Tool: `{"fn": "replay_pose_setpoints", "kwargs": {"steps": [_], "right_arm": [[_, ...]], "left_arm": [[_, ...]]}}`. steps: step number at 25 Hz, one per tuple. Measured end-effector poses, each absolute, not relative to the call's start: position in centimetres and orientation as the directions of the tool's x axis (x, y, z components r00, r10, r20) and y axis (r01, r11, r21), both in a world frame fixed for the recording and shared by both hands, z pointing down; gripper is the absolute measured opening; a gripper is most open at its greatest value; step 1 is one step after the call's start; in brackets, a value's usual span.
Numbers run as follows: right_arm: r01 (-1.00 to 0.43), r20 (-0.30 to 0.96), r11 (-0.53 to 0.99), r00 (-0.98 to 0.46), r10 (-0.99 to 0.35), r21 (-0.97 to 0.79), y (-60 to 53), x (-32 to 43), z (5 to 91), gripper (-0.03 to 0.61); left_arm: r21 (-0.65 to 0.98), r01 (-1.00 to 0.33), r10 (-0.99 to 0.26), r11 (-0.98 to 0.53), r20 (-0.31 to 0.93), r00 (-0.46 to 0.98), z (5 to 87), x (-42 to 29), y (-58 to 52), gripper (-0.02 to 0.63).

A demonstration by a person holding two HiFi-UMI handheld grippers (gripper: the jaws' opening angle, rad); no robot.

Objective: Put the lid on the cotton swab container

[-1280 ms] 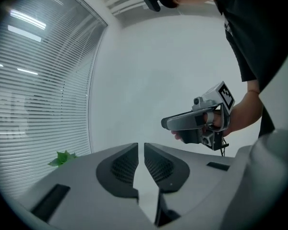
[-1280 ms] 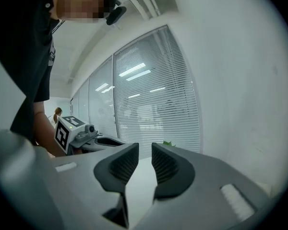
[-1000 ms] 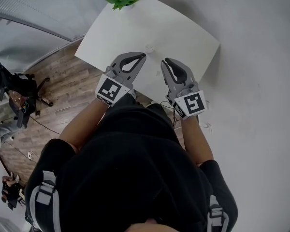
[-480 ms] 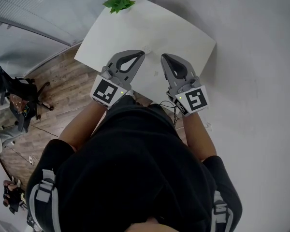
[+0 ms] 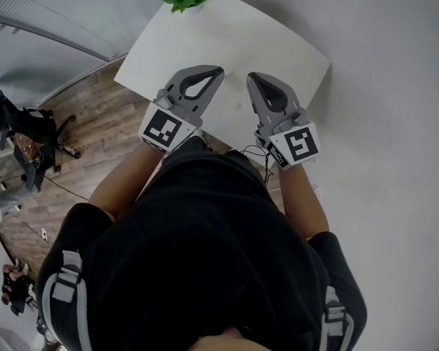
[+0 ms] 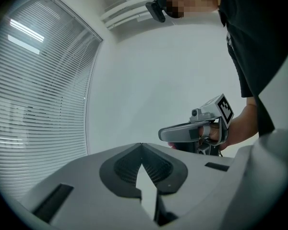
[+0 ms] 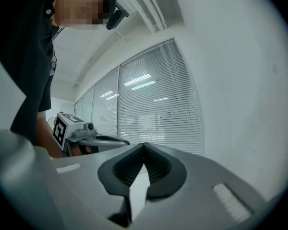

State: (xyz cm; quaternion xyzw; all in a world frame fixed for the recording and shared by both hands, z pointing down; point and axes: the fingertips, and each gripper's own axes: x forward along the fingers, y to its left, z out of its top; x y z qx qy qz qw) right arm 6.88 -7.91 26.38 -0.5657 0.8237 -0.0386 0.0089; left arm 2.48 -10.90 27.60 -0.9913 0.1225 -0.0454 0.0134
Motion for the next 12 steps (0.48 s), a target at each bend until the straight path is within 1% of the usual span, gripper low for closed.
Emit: {"fn": "replay_pose_setpoints", "kwargs": {"steps": [7,12], "right_arm": [[-0.931,0.033,0.358,-0.361,-0.932,-0.073,-7.80,7.21,26.77,0.011],[-0.931,0.033,0.358,-0.361,-0.932,-0.077,-8.09,7.58,27.05,0.010]], "left_arm": [[-0.023,-0.247,-0.248,-0.969,0.081,0.965,27.48,3.02,-10.84,0.009],[-0.037,-0.248,-0.250,-0.968,0.102,0.963,28.05,3.34,-11.15,0.009]]}}
